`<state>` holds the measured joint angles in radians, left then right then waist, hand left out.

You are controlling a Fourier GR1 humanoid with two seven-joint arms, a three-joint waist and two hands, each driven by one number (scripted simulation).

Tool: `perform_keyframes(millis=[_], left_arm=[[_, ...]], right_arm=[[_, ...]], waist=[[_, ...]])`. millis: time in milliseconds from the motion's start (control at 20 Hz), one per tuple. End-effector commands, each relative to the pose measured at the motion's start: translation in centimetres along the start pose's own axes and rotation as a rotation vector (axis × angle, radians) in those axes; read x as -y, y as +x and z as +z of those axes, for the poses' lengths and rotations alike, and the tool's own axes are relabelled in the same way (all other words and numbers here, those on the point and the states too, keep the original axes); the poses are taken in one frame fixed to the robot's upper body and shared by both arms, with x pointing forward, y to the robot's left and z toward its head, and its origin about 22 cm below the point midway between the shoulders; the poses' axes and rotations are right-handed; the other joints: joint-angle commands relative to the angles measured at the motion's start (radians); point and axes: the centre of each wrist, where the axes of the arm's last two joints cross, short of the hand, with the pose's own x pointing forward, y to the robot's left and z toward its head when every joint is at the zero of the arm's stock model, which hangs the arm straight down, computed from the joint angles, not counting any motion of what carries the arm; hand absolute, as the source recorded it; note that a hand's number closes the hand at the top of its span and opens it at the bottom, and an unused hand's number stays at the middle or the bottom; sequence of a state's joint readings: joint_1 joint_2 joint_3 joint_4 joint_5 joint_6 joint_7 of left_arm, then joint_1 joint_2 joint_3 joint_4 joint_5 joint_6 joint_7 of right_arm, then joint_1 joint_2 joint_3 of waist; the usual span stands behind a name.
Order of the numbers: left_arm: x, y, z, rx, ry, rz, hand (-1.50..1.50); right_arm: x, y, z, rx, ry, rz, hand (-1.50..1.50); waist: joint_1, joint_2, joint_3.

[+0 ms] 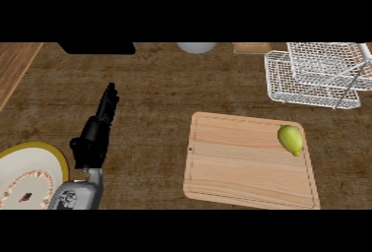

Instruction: Pick the tomato from the cutting board and place it in the tiered basket

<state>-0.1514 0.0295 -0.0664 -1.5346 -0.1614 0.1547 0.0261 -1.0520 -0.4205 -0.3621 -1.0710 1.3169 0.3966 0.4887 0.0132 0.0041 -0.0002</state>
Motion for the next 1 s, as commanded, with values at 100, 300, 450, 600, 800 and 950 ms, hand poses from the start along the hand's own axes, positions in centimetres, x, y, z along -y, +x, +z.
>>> perform_keyframes(millis=[100, 300, 450, 600, 800, 950], left_arm=[[0.3, 0.8, 0.5, 0.022, 0.014, 0.01, 0.0], [1.1, 0.3, -0.9, 0.002, 0.008, -0.007, 0.0], [-0.1, 0.8, -1.0, 0.002, -0.001, -0.005, 0.0], [1.1, 0.6, 0.6, 0.014, 0.014, -0.009, 0.0], [-0.6, 0.4, 0.8, -0.006, 0.023, 0.008, 0.0], [0.0, 1.4, -0.3, 0.002, 0.034, -0.005, 0.0]], right_arm=[[-2.0, -2.1, -3.1, -0.038, 0.038, -0.01, 1.5], [-3.0, -4.4, -3.3, -0.133, 0.101, -0.274, -1.5], [-3.4, -3.4, -3.7, -0.115, 0.104, -0.375, -1.5], [-3.4, -5.8, -4.5, -0.119, 0.053, -0.465, -1.5], [-1.0, -8.5, -3.9, -0.197, -0.088, -0.628, -1.5], [-0.3, -9.5, -3.7, -0.285, -0.138, -0.662, -1.5]], waist=[[0.009, 0.001, 0.0], [-0.006, 0.001, 0.001], [0.006, 0.002, 0.001], [0.011, 0.003, 0.001], [-0.01, -0.007, 0.0], [-0.017, -0.008, 0.0]])
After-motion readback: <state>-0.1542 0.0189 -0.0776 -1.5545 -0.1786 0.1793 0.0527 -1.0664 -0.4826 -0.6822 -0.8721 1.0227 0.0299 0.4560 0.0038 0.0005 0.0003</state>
